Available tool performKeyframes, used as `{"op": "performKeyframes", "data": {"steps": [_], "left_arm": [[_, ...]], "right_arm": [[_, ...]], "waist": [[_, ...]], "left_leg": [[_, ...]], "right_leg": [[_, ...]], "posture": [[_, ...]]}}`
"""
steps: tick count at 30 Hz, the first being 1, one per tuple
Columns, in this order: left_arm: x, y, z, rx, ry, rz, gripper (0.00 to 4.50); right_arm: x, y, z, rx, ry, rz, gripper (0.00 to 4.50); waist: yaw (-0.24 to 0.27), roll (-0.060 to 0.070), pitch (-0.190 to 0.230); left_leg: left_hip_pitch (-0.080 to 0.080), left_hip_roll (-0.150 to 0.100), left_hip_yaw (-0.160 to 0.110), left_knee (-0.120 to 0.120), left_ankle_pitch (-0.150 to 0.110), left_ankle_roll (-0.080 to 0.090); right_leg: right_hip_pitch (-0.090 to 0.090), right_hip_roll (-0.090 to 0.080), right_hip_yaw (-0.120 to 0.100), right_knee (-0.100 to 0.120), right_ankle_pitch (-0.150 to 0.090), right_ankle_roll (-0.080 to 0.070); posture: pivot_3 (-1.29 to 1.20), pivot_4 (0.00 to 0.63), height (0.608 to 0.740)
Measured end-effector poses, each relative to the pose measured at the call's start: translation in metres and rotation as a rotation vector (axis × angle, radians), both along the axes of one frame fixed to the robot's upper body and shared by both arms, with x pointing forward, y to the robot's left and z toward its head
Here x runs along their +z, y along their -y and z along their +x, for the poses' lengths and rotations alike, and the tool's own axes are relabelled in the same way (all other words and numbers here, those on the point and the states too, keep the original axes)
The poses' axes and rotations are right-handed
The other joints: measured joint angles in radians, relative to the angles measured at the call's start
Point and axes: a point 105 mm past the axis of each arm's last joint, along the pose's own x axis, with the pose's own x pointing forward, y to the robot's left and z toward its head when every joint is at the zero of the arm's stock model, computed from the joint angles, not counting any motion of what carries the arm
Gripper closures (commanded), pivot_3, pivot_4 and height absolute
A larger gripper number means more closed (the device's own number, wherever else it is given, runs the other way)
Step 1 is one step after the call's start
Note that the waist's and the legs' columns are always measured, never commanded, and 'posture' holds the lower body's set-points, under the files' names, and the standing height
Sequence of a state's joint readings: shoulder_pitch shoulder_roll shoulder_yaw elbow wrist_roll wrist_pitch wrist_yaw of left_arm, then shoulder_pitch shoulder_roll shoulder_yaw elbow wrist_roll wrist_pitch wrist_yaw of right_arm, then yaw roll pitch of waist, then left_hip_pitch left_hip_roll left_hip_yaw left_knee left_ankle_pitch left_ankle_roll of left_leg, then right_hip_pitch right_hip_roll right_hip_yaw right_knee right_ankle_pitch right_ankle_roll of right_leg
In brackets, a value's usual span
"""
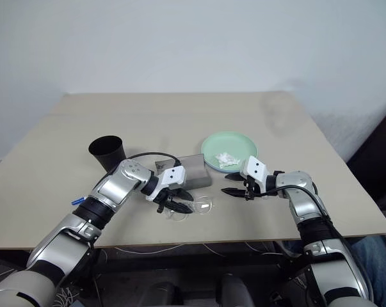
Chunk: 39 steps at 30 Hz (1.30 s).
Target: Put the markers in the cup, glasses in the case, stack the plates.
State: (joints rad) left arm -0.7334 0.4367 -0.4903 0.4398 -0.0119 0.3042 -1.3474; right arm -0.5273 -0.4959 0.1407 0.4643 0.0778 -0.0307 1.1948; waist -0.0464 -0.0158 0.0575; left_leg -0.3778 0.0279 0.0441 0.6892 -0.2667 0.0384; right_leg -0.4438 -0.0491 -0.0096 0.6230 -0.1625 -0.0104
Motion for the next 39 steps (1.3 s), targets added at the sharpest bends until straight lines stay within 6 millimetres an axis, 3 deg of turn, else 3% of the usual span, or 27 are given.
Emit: {"op": "performKeyframes", "data": {"steps": [2,4,9,22,32,35,39], "left_arm": [[0.0,0.0,0.0,-0.003,0.005,0.0,2.54],[0.0,0.0,0.0,-0.005,0.008,0.0,2.94],[0.005,0.0,0.003,-0.005,0.023,-0.012,4.44],[0.011,-0.001,0.006,-0.002,0.038,-0.035,4.48],[0.069,0.005,0.014,-0.005,0.11,-0.223,4.48],[0.08,0.004,0.026,0.032,0.187,-0.224,4.48],[0.09,-0.007,0.061,0.137,0.378,-0.13,4.48]], "right_arm": [[0.0,0.0,0.0,-0.002,0.001,-0.001,2.18],[0.0,0.0,0.001,-0.005,0.003,0.0,2.18],[0.0,0.0,0.001,-0.007,0.004,-0.001,2.18],[-0.003,0.0,0.001,-0.02,0.003,-0.003,2.18],[-0.003,0.007,0.005,-0.046,0.0,-0.014,2.18],[-0.004,0.008,0.005,-0.047,-0.003,-0.014,2.18],[-0.004,0.007,0.006,-0.047,-0.003,-0.012,2.18]], "waist": [[0.0,0.0,0.0],[0.0,0.0,0.0],[0.0,0.0,0.0],[0.0,0.0,0.0],[0.0,0.0,0.0],[0.0,0.0,0.0],[0.0,0.0,0.0]], "left_leg": [[0.0,0.0,0.0,0.0,0.0,0.0],[0.0,0.0,0.0,0.0,0.0,0.0],[0.0,0.0,0.0,0.002,0.0,0.0],[0.0,0.0,0.0,0.003,0.0,0.0],[-0.001,0.0,-0.001,0.003,0.0,0.0],[-0.001,0.0,-0.001,0.003,0.0,0.0],[0.0,0.0,0.0,0.004,0.0,0.001]], "right_leg": [[0.0,0.0,0.0,0.0,0.0,0.0],[0.0,0.0,0.0,0.0,0.0,0.0],[0.0,0.0,0.0,0.0,0.0,0.0],[0.001,0.0,0.0,0.001,0.0,-0.001],[0.0,0.0,0.0,0.0,0.0,0.0],[0.0,0.0,0.0,0.001,0.0,0.0],[0.001,0.0,0.0,0.001,0.0,0.0]], "posture": [[0.0,0.0,0.721],[0.0,0.0,0.721],[0.0,0.0,0.721],[0.0,0.0,0.721],[0.0,0.0,0.721],[0.0,0.0,0.721],[0.0,0.0,0.721]]}}
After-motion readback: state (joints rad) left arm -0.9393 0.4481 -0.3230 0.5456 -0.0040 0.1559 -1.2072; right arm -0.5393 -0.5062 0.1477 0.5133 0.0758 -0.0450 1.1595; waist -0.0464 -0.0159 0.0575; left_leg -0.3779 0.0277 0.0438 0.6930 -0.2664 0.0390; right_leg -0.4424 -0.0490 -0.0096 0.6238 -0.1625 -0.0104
